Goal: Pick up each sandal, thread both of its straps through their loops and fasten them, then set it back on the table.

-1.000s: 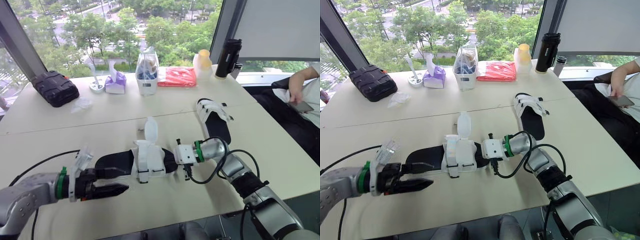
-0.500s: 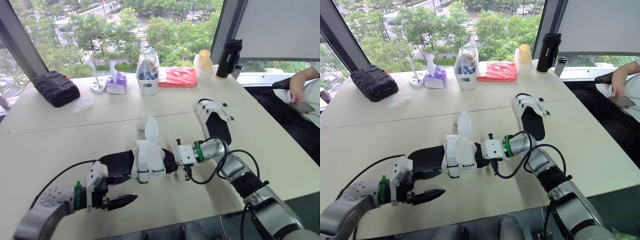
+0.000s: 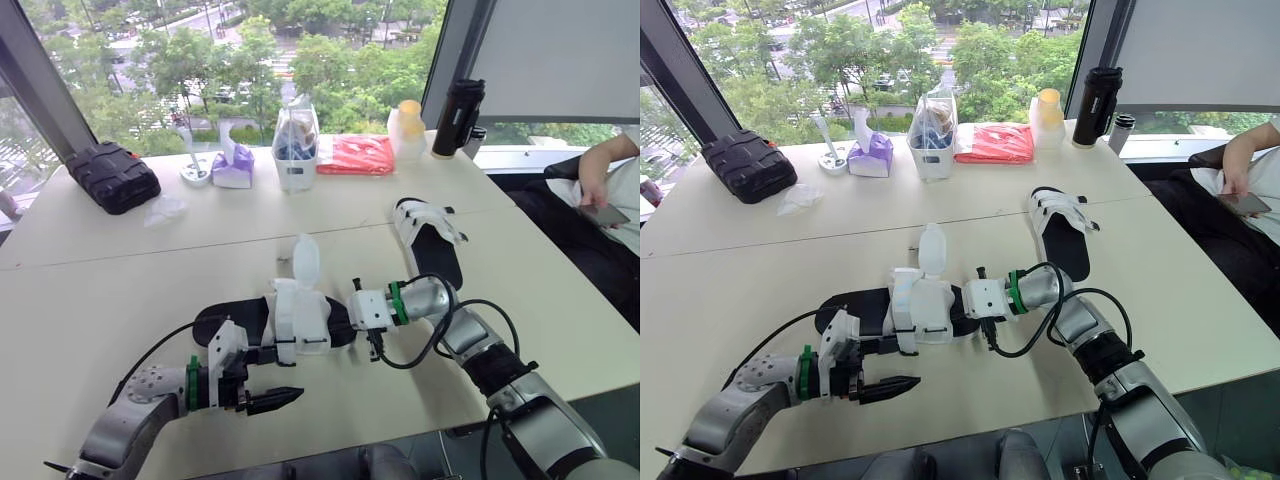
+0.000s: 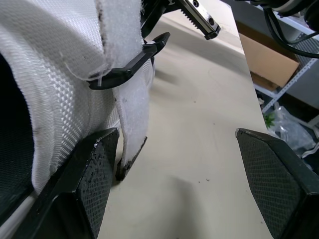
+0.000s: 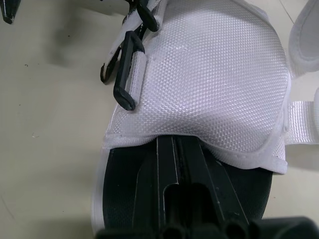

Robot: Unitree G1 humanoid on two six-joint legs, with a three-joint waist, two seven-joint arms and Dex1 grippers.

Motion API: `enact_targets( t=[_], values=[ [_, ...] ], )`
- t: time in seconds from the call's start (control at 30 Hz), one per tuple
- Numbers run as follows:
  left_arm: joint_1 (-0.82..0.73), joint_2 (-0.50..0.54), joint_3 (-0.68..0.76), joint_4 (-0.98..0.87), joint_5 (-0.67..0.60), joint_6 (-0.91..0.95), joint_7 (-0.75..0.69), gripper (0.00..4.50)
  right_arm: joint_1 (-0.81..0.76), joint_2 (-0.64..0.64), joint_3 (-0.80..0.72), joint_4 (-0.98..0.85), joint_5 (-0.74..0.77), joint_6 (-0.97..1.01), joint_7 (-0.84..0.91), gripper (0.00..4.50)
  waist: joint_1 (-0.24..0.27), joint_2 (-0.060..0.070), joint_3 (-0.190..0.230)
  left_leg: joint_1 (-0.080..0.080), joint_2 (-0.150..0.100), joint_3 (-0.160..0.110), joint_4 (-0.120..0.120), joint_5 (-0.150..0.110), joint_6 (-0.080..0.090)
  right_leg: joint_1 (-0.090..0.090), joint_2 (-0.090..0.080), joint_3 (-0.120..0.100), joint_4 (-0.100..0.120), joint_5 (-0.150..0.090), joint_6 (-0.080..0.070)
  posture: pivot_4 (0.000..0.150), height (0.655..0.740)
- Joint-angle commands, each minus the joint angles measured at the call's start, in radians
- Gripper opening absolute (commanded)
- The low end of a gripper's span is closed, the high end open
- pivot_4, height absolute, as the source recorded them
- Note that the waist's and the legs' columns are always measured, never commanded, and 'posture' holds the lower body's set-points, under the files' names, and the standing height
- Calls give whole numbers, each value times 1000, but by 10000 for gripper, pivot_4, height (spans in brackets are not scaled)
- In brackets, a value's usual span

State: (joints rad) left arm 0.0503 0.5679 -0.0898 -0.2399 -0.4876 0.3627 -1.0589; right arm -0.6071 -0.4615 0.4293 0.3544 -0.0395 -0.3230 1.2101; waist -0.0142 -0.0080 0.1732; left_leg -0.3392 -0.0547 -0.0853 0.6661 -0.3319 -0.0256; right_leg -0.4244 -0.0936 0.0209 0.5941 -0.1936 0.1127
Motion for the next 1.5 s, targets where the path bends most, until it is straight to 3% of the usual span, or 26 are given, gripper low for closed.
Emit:
enact_targets(
  t=[0.03, 0.2, 0.63, 0.73, 1.0, 1.27, 1.5],
  values=[
    [-16, -1, 10, -8, -6, -13, 1, 26166, 41, -16, 59, 29, -65, 21, 23, 0, -1, 0, 0, 0, 0, 0, 0, 0, 0, 0, 0, 0, 0, 0, 0, 1500, 7400],
    [-6, 19, 15, -28, -28, 12, -19, 442, 41, -17, 58, 31, -65, 20, 23, 0, -2, 0, 0, 0, 0, 0, 0, 0, 0, 0, 0, 0, 0, 0, 0, 1500, 7400],
    [42, 295, 65, -287, -269, 259, -204, 442, 35, -18, 60, 43, -68, 14, 27, 0, -4, 0, 0, 0, 0, 0, -1, 0, 0, 0, 0, 0, 0, -1, 0, 1500, 7400],
    [29, 314, 98, -327, -307, 274, -193, 442, 36, -18, 60, 43, -69, 12, 27, 0, -4, 0, 0, 0, 0, 0, -1, 0, 0, 0, 0, 0, 0, -1, 0, 1500, 7400],
    [-144, 240, 189, -255, -414, 334, -67, 442, 32, -17, 61, 53, -74, 3, 27, 0, -4, 0, 1, 0, 0, 0, -1, 0, 0, 0, 1, 0, 0, 0, 0, 1500, 7400],
    [-366, 66, 201, -40, -378, 334, 115, 442, 30, -17, 62, 55, -77, -2, 27, 0, -3, -1, 1, 0, 0, -1, -1, 1, -1, 0, 1, 0, 0, 1, 3, 1500, 7400],
    [-386, -7, 174, 39, -351, 381, 195, 442, 32, -17, 60, 46, -78, 5, 25, 0, -1, -1, 1, -1, -1, -1, -1, 1, -2, -1, 1, 0, 0, 2, 4, 1500, 7400]
  ],
)
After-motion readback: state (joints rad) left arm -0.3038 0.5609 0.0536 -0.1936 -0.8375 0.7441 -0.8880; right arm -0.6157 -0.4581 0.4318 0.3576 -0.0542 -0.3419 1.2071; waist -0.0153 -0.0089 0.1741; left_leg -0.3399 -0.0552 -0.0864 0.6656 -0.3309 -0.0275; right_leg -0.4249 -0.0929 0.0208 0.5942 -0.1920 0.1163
